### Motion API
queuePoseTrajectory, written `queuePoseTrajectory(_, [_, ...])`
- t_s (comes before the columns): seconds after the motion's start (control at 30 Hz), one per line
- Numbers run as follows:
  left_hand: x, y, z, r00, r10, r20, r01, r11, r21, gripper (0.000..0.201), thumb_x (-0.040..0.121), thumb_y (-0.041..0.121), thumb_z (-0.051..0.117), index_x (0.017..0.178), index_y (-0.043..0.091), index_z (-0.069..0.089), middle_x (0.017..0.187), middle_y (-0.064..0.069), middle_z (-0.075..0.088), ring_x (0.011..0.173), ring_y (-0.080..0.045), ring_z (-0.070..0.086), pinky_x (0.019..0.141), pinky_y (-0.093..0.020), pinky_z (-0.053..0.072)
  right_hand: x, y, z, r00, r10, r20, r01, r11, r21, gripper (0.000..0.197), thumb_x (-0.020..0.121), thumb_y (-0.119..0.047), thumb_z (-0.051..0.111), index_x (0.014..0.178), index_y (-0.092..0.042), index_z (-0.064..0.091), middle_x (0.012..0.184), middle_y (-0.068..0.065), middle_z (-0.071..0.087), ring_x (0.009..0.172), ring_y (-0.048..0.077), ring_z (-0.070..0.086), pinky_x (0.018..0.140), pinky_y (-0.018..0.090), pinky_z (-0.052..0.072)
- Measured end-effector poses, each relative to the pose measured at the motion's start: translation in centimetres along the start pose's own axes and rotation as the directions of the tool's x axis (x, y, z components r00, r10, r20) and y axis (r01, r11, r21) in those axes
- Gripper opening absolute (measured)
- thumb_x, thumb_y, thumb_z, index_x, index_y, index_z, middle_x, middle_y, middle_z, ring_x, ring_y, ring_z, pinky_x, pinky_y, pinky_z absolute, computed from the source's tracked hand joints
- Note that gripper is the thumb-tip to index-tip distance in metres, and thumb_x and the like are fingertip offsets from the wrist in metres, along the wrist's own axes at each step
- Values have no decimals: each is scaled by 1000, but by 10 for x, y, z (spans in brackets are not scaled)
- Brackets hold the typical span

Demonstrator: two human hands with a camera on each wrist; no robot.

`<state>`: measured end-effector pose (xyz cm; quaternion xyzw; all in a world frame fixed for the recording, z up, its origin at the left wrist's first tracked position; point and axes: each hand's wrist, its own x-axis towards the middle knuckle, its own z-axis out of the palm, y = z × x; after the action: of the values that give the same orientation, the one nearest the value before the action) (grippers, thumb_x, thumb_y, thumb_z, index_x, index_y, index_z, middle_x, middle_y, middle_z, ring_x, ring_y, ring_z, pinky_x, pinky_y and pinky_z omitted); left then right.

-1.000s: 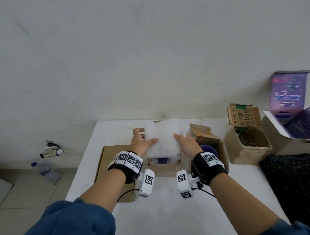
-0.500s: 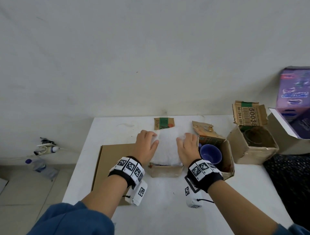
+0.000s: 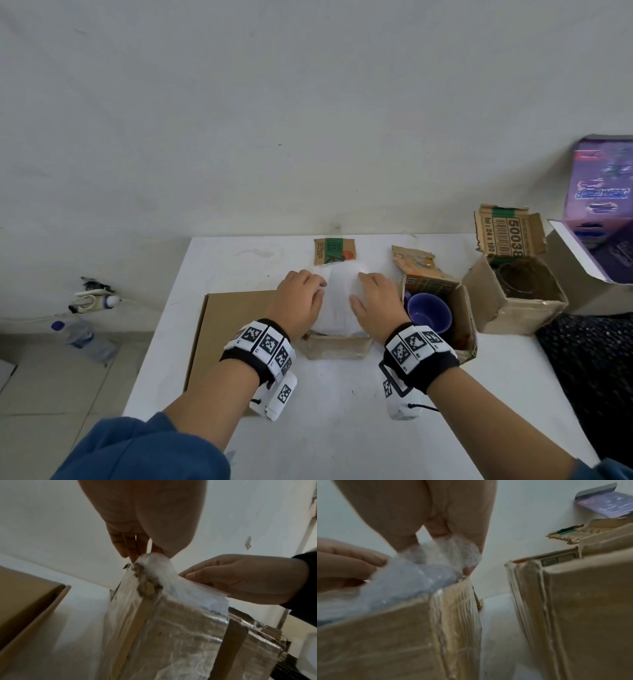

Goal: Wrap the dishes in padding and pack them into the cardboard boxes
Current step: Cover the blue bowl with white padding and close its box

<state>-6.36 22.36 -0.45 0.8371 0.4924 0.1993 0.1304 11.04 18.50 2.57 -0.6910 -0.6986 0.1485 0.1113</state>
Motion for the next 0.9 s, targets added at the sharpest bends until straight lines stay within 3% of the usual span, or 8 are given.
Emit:
queuePoseTrajectory(0.1, [0,1,-9,982,42,186,-70,987,144,38,95,29,37,130,21,50,127,4,53,118,-18,39,99,-36,29,-6,2,-2,992,-45,121,62,988,-138,70,92,-35,47,148,-8,15,148,8,31,132,29,27,108,40,23])
queuePoseTrajectory(0.2, [-2,1,-16,943,54,327,-160,939,305,49,91,36,41,139,24,39,134,3,44,122,-20,31,102,-38,24,-3,3,-6,985,-88,145,121,964,-236,73,89,-34,55,146,-10,17,141,6,41,125,28,33,100,41,28])
queuePoseTrajectory(0.37, [1,4,-17,952,15,307,-120,938,326,56,80,40,56,133,27,43,131,2,34,124,-21,27,105,-36,24,8,-3,-7,957,-121,264,172,968,-180,72,86,-21,65,142,-7,22,129,15,51,116,30,45,97,37,39])
queuePoseTrajectory(0.53, [7,9,-19,941,5,338,-142,913,383,58,75,39,60,129,24,44,143,4,29,121,-21,28,103,-38,25,16,-3,-1,954,-114,276,214,906,-365,57,85,-37,63,129,-9,39,125,13,55,117,30,48,99,39,37])
queuePoseTrajectory(0.67, [9,4,-23,918,4,398,-174,904,391,65,80,44,55,138,24,33,140,4,35,119,-23,30,101,-40,24,22,5,-16,893,-79,443,182,964,-194,61,92,-27,56,144,-12,28,136,14,48,123,30,46,99,37,39])
queuePoseTrajectory(0.73, [8,0,-23,897,-11,441,-186,897,402,67,81,50,51,140,23,31,140,3,34,120,-24,29,103,-42,21,24,7,-21,869,-68,490,175,969,-175,68,88,-19,61,146,-12,26,135,12,50,121,27,50,98,35,44])
queuePoseTrajectory(0.8, [7,-1,-21,889,-24,457,-194,885,423,70,80,54,51,140,23,32,140,2,32,122,-24,28,105,-43,20,24,5,-21,878,-75,472,217,943,-254,65,82,-19,68,138,-12,35,128,10,55,115,28,52,97,38,42])
queuePoseTrajectory(0.9, [9,2,-17,893,-36,449,-205,856,475,74,76,56,54,138,21,35,138,1,33,122,-25,28,107,-44,19,26,-4,-16,907,-100,408,300,834,-463,56,79,-28,72,124,-12,44,120,8,57,114,29,49,98,41,33])
